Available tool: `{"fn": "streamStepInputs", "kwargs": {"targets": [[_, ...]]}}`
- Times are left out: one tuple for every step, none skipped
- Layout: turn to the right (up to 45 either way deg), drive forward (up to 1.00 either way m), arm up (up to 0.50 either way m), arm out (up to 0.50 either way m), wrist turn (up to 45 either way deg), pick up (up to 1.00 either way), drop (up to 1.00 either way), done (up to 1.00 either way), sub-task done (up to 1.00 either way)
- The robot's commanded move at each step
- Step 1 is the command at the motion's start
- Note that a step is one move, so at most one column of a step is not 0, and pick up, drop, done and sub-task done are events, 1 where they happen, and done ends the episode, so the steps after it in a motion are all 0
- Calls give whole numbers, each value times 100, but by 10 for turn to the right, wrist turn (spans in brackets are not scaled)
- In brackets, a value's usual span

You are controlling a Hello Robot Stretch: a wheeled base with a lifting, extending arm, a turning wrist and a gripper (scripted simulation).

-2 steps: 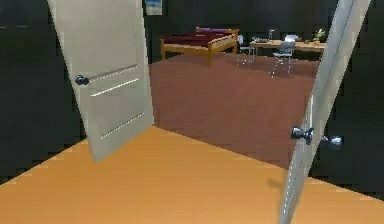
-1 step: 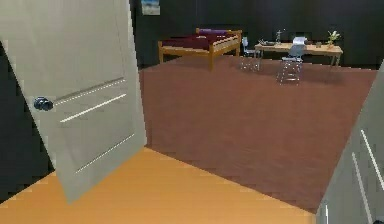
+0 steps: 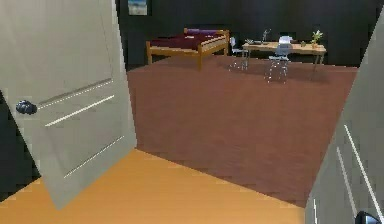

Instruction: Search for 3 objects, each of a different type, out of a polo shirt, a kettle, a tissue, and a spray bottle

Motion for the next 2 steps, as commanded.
{"fn": "streamStepInputs", "kwargs": {"targets": [[0,100,0,0,0,0,0,0,0],[450,0,0,0,0,0,0,0,0]]}}
